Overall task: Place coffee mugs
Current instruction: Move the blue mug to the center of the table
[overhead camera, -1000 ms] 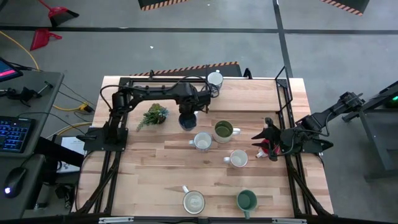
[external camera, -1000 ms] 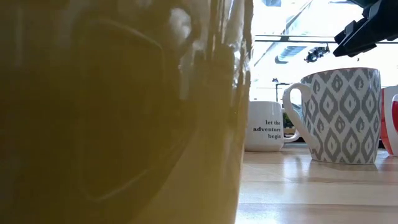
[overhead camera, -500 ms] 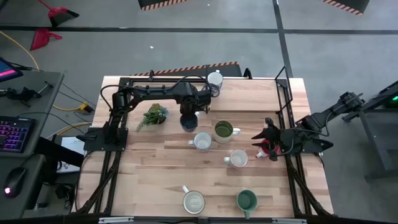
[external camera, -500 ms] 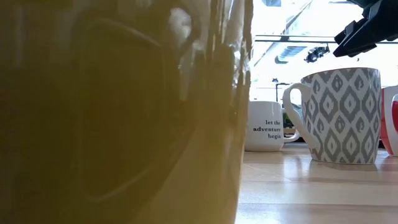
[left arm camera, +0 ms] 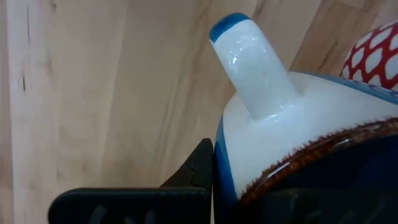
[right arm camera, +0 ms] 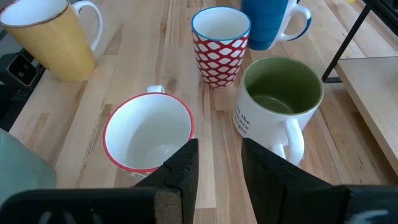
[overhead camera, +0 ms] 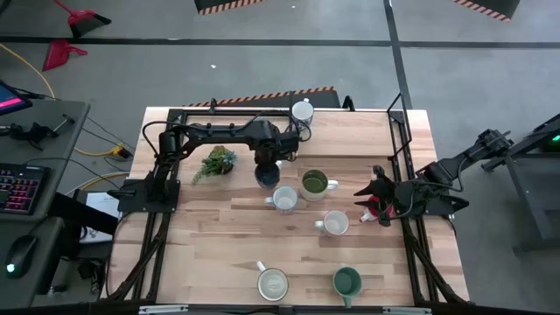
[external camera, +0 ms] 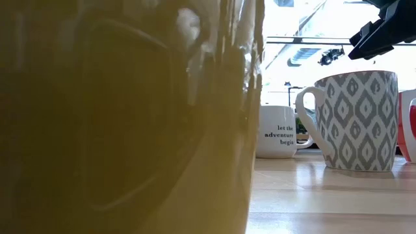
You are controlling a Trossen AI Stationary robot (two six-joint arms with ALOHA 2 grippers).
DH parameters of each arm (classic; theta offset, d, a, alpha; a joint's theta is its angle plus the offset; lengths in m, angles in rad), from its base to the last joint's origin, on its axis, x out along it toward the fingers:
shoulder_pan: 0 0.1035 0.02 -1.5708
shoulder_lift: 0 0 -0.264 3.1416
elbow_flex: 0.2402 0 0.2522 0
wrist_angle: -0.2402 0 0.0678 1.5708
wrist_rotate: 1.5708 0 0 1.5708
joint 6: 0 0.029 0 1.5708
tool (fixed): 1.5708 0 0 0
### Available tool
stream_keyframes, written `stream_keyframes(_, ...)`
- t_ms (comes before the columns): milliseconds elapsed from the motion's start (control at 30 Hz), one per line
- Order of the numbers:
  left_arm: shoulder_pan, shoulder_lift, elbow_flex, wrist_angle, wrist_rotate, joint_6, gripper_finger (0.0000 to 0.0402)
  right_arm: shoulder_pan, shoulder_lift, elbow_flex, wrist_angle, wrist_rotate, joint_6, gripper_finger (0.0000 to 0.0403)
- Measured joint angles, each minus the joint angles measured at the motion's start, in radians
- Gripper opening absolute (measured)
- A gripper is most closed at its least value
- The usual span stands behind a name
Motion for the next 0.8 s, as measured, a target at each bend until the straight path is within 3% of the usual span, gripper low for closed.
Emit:
stream_keyframes(333,-0.018,0.020,0.000,-0.002,0.004,0.002,0.0005,0.000,0.000,0.000,0.000,-0.019,0.000,0.0103)
stream_keyframes(567,-0.023,0.029,0.000,0.022,0.003,0.001,0.0039,0.000,0.000,0.000,0.000,-0.024,0.000,0.0103)
stream_keyframes(800,-0.022,0.029,0.001,0.022,-0.002,0.001,0.0044,0.000,0.000,0.000,0.000,-0.024,0.000,0.0103)
